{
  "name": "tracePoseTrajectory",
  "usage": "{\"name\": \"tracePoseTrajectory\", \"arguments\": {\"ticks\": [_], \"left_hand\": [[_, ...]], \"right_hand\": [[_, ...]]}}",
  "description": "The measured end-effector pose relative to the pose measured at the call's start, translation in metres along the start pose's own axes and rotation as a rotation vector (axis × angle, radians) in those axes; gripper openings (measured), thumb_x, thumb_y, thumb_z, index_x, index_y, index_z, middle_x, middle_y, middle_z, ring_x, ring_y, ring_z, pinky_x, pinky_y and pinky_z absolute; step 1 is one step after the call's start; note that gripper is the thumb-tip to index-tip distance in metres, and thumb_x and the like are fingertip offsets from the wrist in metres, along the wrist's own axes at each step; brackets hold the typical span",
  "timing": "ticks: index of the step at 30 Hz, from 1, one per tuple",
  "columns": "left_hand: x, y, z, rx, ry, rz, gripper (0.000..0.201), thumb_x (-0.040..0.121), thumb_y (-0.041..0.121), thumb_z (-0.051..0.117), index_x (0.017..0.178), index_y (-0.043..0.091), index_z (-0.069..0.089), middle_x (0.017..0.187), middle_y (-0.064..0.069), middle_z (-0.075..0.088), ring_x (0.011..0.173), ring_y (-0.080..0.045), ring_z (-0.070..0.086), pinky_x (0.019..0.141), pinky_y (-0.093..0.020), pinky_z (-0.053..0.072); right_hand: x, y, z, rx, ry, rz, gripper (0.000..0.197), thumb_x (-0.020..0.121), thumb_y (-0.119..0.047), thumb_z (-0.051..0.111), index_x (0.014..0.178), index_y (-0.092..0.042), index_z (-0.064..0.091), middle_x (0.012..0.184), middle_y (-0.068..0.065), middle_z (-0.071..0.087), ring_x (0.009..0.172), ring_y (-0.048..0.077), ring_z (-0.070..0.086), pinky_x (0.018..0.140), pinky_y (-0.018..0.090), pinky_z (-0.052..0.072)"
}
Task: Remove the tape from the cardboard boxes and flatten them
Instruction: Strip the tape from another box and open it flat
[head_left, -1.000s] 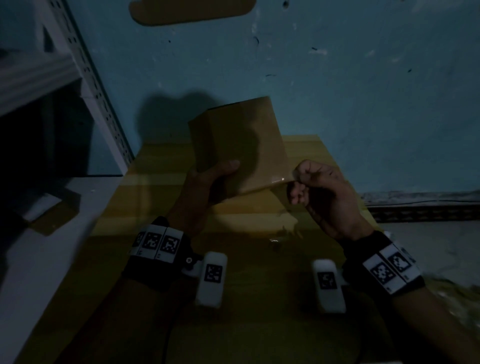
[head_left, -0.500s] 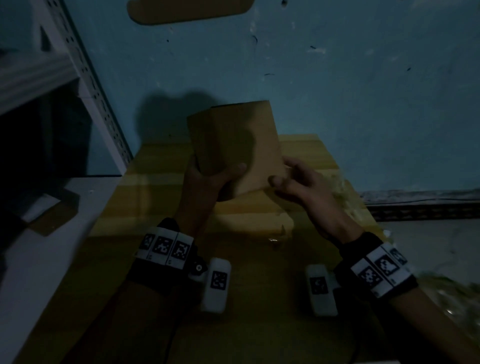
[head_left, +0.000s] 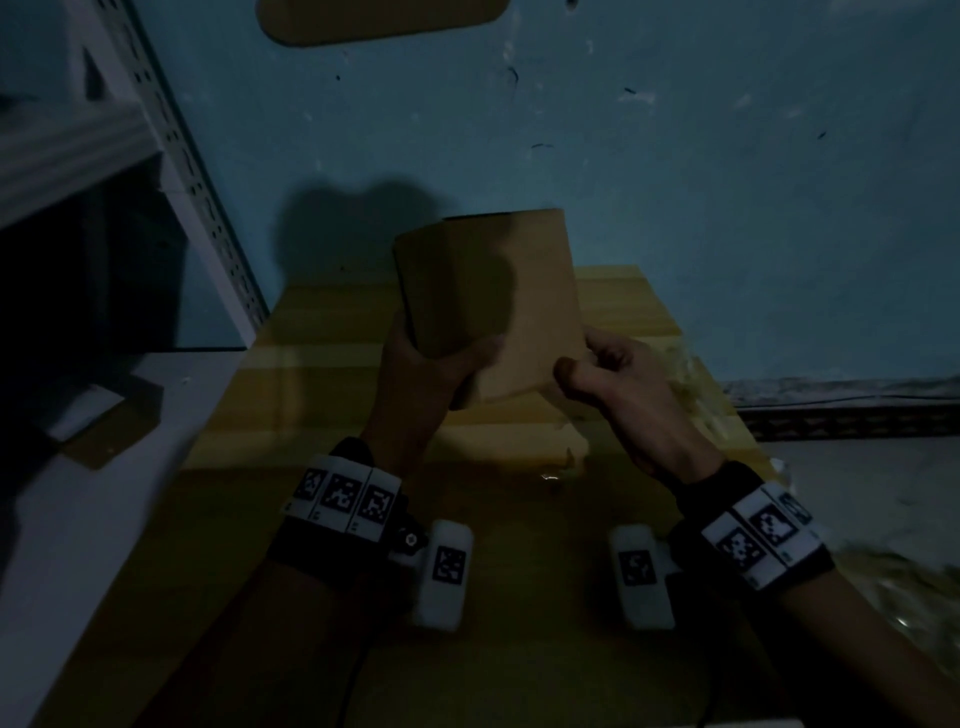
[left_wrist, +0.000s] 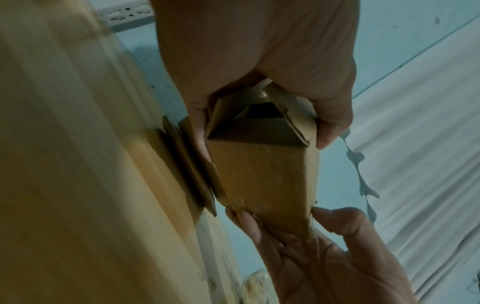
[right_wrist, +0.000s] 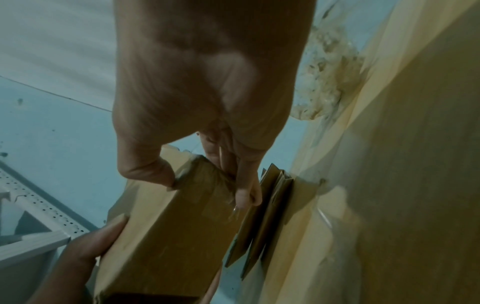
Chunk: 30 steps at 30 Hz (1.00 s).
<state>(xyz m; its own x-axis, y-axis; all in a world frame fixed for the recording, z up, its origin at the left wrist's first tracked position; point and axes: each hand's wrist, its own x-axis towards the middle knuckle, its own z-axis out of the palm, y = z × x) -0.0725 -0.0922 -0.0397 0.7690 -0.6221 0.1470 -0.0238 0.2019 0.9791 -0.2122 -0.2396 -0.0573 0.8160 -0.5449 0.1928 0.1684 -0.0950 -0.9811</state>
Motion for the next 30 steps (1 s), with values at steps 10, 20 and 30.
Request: {"name": "tracePoseTrajectory", "arguments": {"ticks": [10, 20, 30], "left_hand": [[0.002, -0.003, 0.000, 0.028, 0.017, 0.028, 0.104, 0.045, 0.044, 0.089, 0.139, 0.019, 0.051, 0.129, -0.001, 0.065, 0.114, -0.019, 0.064, 0.083, -0.033, 0.058], [0.001, 0.002, 0.001, 0.012, 0.083, 0.039, 0.075, 0.067, 0.016, 0.088, 0.133, 0.018, 0.052, 0.119, 0.006, 0.064, 0.099, -0.005, 0.065, 0.069, -0.016, 0.056], [0.003, -0.006, 0.003, 0.118, 0.166, 0.105, 0.101, 0.049, 0.035, 0.096, 0.136, 0.017, 0.048, 0.121, 0.011, 0.061, 0.108, -0.006, 0.061, 0.082, -0.030, 0.057]], "right_hand": [[-0.001, 0.000, 0.000, -0.020, 0.011, -0.007, 0.042, 0.085, -0.019, 0.065, 0.125, -0.006, 0.070, 0.116, 0.012, 0.075, 0.112, 0.038, 0.067, 0.100, 0.046, 0.055], [-0.002, -0.010, 0.008, 0.182, 0.000, 0.127, 0.045, 0.096, -0.017, 0.065, 0.139, -0.008, 0.057, 0.125, 0.006, 0.073, 0.115, 0.021, 0.070, 0.093, 0.028, 0.058], [-0.001, -0.007, 0.004, 0.048, 0.177, 0.281, 0.042, 0.078, -0.030, 0.085, 0.100, 0.004, 0.073, 0.084, 0.014, 0.074, 0.078, 0.024, 0.072, 0.073, 0.029, 0.061]]}}
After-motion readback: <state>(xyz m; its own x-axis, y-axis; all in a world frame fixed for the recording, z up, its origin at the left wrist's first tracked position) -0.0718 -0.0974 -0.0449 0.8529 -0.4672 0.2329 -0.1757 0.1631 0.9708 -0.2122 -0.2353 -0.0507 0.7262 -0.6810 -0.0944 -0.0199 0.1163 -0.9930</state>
